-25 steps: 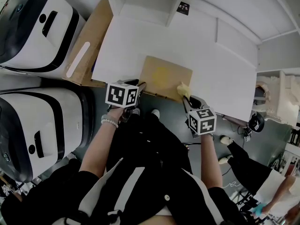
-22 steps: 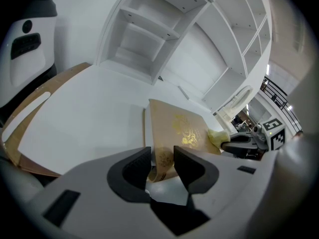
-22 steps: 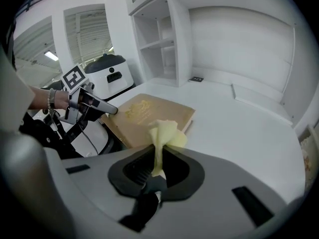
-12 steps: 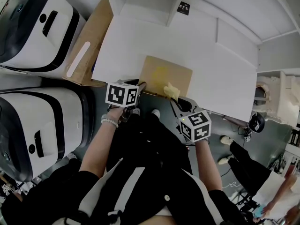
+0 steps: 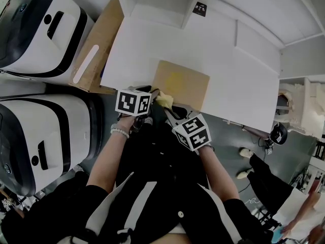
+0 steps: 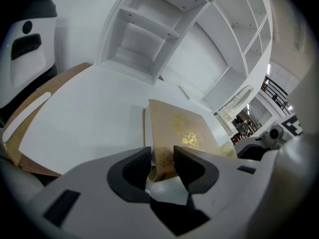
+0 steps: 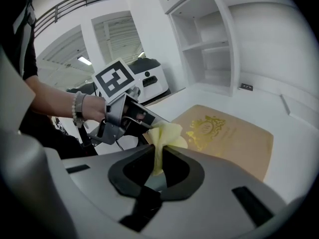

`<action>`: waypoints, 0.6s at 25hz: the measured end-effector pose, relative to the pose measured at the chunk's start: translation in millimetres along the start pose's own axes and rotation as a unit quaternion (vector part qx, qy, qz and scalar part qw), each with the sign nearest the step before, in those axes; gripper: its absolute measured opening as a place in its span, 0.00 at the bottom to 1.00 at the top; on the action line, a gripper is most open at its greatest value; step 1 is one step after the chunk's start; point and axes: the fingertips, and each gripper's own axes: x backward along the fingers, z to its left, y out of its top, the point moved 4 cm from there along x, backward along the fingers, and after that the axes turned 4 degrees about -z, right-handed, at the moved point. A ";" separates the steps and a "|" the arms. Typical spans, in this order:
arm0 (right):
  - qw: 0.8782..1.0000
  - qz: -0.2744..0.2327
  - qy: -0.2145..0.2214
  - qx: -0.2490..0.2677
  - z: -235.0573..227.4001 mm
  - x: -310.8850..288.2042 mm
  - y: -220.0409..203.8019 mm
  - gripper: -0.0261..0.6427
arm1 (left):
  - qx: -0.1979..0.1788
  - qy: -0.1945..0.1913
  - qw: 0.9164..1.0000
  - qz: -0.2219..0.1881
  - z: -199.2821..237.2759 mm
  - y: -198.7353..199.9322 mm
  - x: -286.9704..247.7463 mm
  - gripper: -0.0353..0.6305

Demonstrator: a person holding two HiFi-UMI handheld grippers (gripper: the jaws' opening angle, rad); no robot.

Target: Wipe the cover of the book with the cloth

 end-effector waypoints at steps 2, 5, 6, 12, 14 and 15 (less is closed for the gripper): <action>1.000 0.007 0.000 0.000 -0.8 -8.9 -0.8 0.09 | 0.000 0.000 1.000 0.000 0.1 -0.1 -0.1 0.27; 1.000 0.018 -0.006 -0.003 -3.3 -19.5 -2.9 0.09 | 0.000 0.001 1.000 -0.001 0.1 0.0 0.5 0.27; 1.000 0.022 -0.008 -0.006 -4.0 -22.0 -4.4 0.09 | 0.000 0.001 1.000 -0.001 -0.1 -0.3 0.8 0.27; 0.999 0.020 -0.020 -0.036 -10.7 -21.5 -11.2 0.09 | -0.002 0.000 1.000 0.000 -0.1 0.0 1.2 0.27; 0.999 0.022 -0.026 -0.041 -14.4 -18.0 -14.6 0.09 | -0.001 0.000 1.000 0.001 0.1 -0.5 1.0 0.26; 0.998 0.022 -0.028 -0.044 -16.5 -15.9 -16.1 0.09 | -0.001 -0.001 1.000 0.001 0.0 -0.4 0.7 0.26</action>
